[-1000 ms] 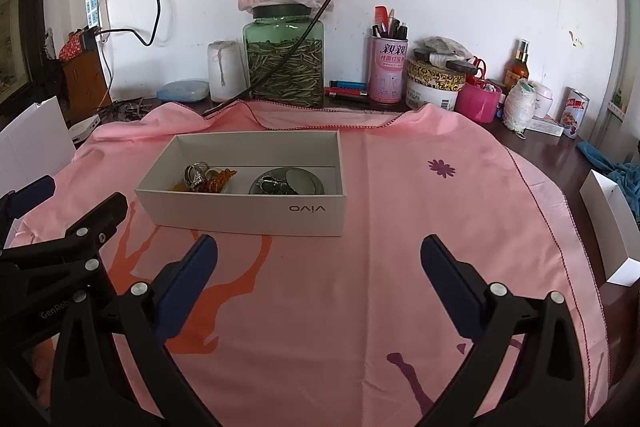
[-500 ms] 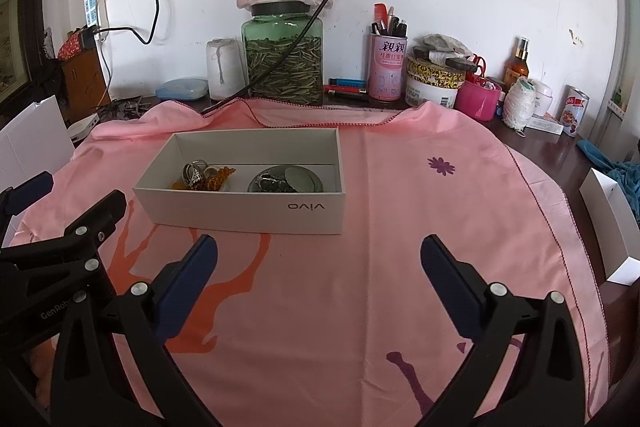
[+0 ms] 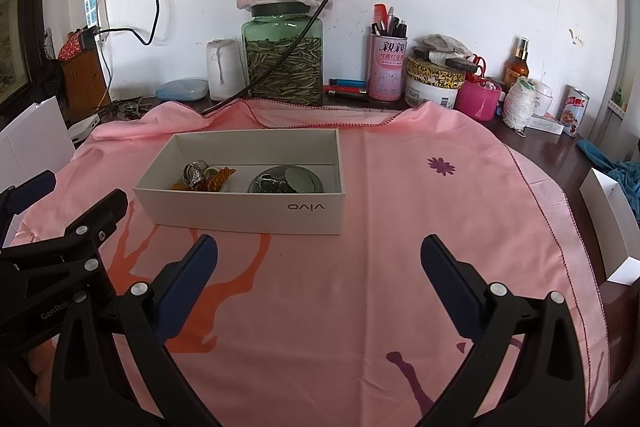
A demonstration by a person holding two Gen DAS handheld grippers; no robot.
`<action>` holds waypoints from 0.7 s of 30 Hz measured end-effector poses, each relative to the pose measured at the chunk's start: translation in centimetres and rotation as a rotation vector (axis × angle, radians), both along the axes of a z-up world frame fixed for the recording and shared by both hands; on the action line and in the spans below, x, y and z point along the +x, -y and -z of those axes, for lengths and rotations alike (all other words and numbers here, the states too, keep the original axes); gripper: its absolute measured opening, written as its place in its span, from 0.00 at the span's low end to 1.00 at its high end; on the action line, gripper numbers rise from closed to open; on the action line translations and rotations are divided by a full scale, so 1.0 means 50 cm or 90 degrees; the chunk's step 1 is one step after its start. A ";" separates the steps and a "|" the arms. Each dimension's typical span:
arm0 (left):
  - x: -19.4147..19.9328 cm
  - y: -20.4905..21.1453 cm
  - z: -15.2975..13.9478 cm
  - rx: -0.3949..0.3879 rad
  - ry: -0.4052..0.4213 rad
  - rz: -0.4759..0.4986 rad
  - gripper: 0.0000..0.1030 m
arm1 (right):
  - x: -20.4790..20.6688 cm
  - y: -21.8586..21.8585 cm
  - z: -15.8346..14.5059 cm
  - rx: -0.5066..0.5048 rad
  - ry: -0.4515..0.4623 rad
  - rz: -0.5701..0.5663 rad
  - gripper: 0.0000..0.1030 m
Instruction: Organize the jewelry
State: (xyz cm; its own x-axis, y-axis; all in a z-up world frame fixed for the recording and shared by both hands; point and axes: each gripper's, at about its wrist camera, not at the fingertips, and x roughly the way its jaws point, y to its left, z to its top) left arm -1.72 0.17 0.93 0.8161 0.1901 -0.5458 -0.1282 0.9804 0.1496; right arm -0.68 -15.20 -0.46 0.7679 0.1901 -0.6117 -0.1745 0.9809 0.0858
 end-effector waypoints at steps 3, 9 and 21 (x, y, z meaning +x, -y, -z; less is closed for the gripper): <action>0.000 0.001 0.000 -0.001 -0.001 0.001 0.92 | 0.000 0.001 0.000 0.001 0.000 0.000 0.94; -0.002 0.002 -0.002 0.001 0.003 0.001 0.92 | -0.001 0.001 -0.001 0.002 0.000 -0.001 0.94; -0.003 0.003 -0.004 0.000 0.008 -0.004 0.94 | -0.002 0.003 -0.005 0.007 -0.002 0.002 0.94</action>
State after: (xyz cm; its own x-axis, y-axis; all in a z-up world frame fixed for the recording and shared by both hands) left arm -1.86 0.04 1.13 0.8221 0.1949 -0.5349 -0.1356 0.9796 0.1485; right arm -0.78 -15.37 -0.20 0.7662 0.1941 -0.6125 -0.1704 0.9805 0.0976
